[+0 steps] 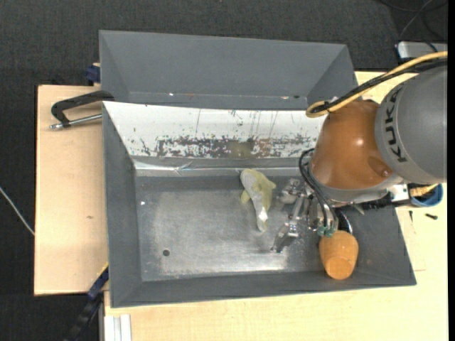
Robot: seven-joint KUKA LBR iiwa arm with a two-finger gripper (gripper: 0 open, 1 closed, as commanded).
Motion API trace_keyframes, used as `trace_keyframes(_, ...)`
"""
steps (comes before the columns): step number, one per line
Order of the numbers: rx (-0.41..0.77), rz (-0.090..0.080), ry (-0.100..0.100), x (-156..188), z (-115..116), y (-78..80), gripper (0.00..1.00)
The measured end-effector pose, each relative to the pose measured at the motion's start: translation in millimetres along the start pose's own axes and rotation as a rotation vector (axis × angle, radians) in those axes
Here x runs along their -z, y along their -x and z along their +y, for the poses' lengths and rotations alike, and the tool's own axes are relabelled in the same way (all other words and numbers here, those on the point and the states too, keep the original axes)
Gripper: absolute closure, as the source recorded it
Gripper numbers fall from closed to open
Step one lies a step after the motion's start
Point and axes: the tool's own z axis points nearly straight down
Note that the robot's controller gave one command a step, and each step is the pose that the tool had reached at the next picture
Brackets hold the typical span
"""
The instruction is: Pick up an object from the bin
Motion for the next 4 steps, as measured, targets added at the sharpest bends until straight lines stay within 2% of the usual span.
trace_keyframes(1,-0.013,-0.007,0.005,-10.8,67.4,44.7,0.0)
trace_keyframes(2,-0.017,-0.007,0.004,-10.3,64.2,44.5,1.0)
trace_keyframes(3,0.099,-0.018,0.004,121.5,52.5,25.4,1.0)
trace_keyframes(4,0.099,-0.01,0.003,116.7,52.6,24.4,0.0)
